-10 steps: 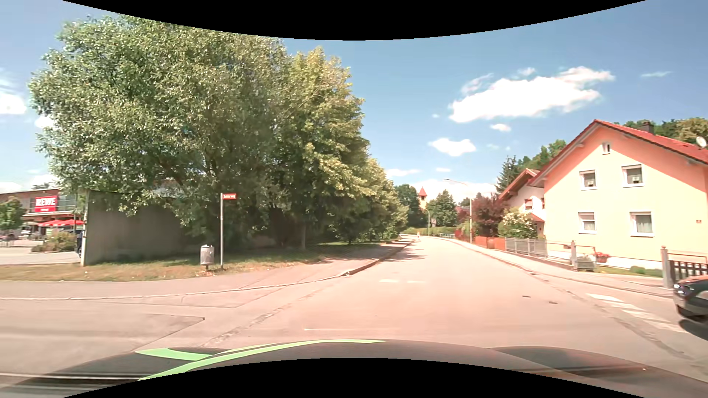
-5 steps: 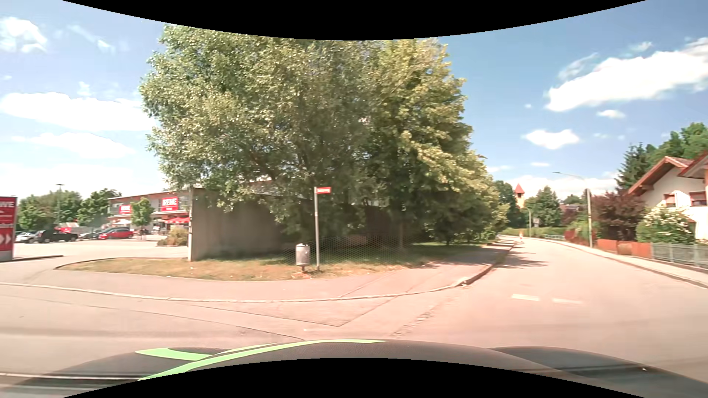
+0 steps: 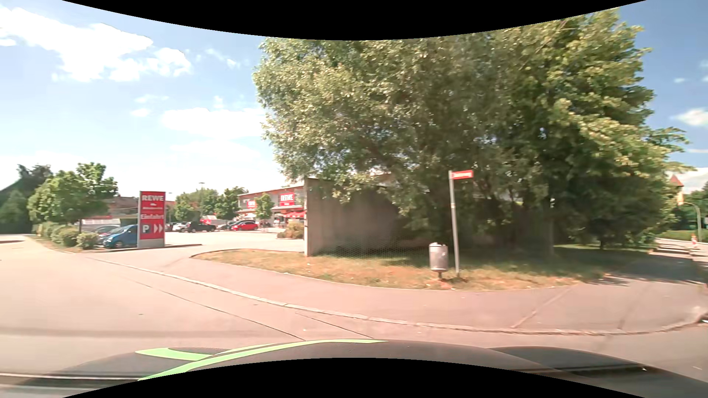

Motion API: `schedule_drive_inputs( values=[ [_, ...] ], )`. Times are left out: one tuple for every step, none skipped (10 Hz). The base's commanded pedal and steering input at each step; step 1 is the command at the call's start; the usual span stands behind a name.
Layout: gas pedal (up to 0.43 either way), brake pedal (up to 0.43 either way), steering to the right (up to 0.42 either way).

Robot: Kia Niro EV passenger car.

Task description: Follow the waypoints while adhering to traffic rules and regulations

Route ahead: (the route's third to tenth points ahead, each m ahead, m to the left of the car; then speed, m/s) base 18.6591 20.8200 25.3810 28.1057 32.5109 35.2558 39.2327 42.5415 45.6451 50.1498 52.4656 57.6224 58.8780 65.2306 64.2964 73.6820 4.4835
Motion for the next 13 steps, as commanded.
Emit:
schedule_drive_inputs(
  values=[
    [0.197,0.0,-0.651],
    [0.197,0.0,-0.639],
    [0.209,0.0,-0.613],
    [0.209,0.0,-0.574],
    [0.209,0.0,-0.538],
    [0.209,0.0,-0.494],
    [0.209,0.0,-0.455],
    [0.209,0.0,-0.407],
    [0.209,0.0,-0.37],
    [0.209,0.0,-0.325],
    [0.209,0.0,-0.279],
    [0.22,0.0,-0.246],
    [0.22,0.0,-0.199]
  ],
)
